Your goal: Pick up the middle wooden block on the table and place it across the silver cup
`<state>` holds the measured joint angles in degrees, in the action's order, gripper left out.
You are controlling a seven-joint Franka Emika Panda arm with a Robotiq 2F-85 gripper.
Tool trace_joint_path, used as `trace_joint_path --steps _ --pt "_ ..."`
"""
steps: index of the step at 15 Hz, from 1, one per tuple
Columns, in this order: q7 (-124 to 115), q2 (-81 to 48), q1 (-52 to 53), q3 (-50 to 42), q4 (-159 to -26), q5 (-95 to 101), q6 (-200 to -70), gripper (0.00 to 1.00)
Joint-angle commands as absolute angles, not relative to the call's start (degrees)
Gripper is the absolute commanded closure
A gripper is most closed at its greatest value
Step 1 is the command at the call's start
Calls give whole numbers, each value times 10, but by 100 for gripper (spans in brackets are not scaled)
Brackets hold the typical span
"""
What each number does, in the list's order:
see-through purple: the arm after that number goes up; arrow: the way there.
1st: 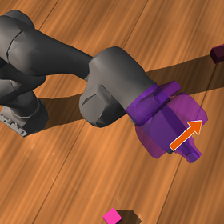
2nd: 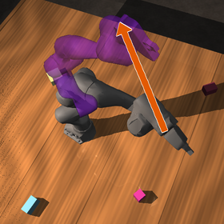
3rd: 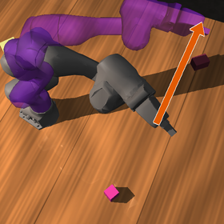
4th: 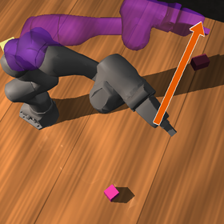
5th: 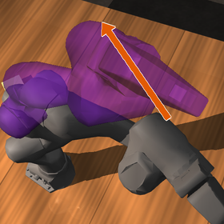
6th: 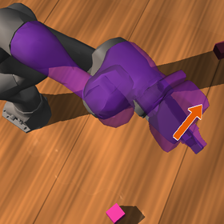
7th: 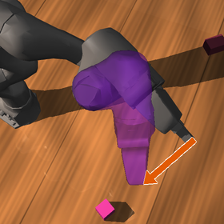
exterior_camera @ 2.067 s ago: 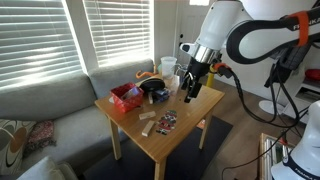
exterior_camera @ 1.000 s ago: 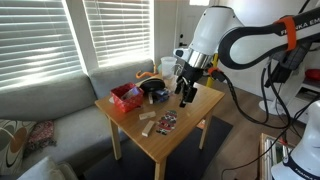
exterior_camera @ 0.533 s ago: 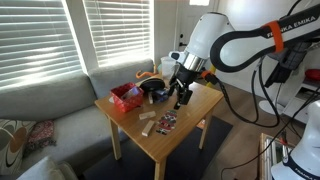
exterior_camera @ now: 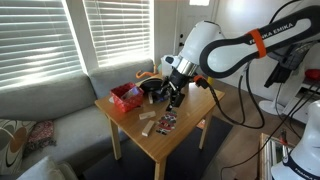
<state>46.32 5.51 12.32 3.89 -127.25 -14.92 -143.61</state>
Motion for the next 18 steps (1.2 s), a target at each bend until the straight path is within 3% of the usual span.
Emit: trace_joint_path --steps 1,6,9,11,18 --pt "499 32 121 45 -1259 -183 -1453 0" --pt "520 17 116 51 -1259 -190 -1463 0" --pt "527 9 114 55 -1258 -192 -1466 25" --pt "532 4 113 57 -1257 -193 -1471 32" --pt "549 -13 105 61 -1250 -197 -1486 24"
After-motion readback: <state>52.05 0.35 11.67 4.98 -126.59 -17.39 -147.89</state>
